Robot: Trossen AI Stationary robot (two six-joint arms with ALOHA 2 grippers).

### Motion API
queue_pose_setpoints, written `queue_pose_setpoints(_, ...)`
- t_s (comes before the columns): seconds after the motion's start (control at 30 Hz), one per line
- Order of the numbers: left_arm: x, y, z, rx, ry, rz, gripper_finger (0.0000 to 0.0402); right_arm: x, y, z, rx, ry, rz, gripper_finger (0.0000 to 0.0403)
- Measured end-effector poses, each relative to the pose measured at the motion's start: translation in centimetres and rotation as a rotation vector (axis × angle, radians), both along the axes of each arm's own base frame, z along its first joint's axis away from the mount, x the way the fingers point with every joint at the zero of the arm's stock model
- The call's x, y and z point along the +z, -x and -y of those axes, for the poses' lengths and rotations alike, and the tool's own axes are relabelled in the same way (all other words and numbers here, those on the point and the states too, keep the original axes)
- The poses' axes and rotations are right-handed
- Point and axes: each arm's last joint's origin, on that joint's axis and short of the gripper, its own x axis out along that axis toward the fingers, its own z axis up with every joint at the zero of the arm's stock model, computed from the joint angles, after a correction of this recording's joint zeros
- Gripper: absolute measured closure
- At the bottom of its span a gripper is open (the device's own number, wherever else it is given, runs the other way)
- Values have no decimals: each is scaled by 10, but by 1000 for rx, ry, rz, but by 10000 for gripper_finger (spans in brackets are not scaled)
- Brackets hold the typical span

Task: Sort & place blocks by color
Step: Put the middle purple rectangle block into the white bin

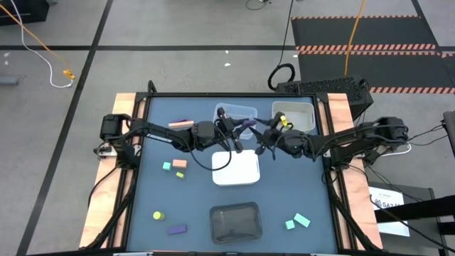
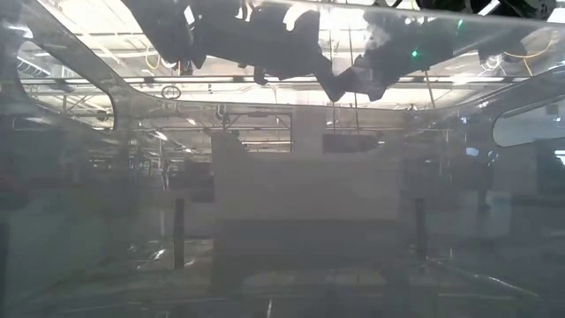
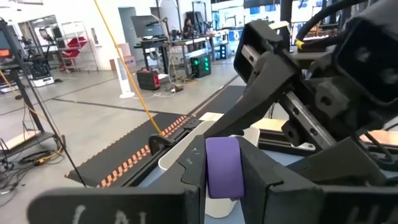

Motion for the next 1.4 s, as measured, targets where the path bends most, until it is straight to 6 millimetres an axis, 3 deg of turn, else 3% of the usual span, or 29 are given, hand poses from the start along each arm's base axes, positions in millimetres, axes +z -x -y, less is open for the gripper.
queue_pose_setpoints(0.17, 4, 2, 0, 8, -19, 1, 348, -2, 11, -4, -12, -150, -14, 200)
queue_pose_setpoints(0.43, 13, 8, 2, 5, 84, 11, 348, -5, 33, -3, -83, -340, -60, 211)
queue_pose_setpoints(0.8, -12, 11, 14, -72, 518, -119, 348, -1, 38, 6, -25, -418, -58, 220)
queue_pose_setpoints(1.03, -27, 17, 15, -142, 736, -273, 348, -1, 39, 19, -83, -485, -3, 220)
queue_pose_setpoints(1.27, -43, 26, 28, -192, 797, -499, 348, -1, 39, 21, -115, -557, 55, 220)
queue_pose_setpoints(1.4, -47, 30, 32, -211, 793, -564, 311, 1, 38, 22, -116, -585, 103, 220)
